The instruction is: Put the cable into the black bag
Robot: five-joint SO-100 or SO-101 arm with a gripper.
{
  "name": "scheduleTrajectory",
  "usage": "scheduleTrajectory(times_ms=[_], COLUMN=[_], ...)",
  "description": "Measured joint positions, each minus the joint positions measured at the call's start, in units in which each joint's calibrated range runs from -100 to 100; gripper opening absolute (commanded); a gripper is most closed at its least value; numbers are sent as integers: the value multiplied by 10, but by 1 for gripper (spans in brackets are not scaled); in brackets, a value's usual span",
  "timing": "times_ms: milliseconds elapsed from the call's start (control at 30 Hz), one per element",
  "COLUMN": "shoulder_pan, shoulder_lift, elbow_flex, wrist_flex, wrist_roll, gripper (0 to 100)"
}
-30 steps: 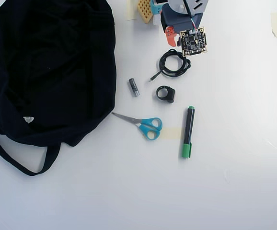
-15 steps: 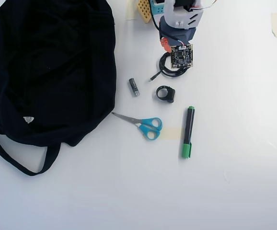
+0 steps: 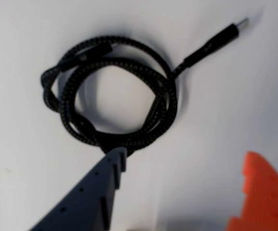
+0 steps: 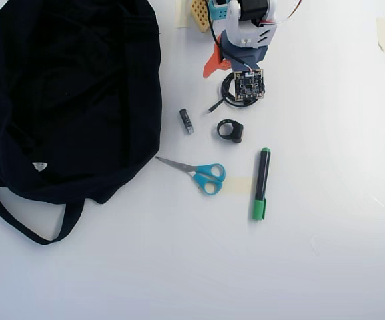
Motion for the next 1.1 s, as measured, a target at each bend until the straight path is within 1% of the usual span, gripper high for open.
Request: scheduleTrajectory(times_ms=[400, 733, 1100], shoulder_pan=[1, -2, -5], shoulder_lift=[1, 76, 120], elbow_flex=[53, 53, 57], wrist_flex=[-83, -152, -174], wrist_roll=[-16, -18, -37], gripper=[37, 37, 37])
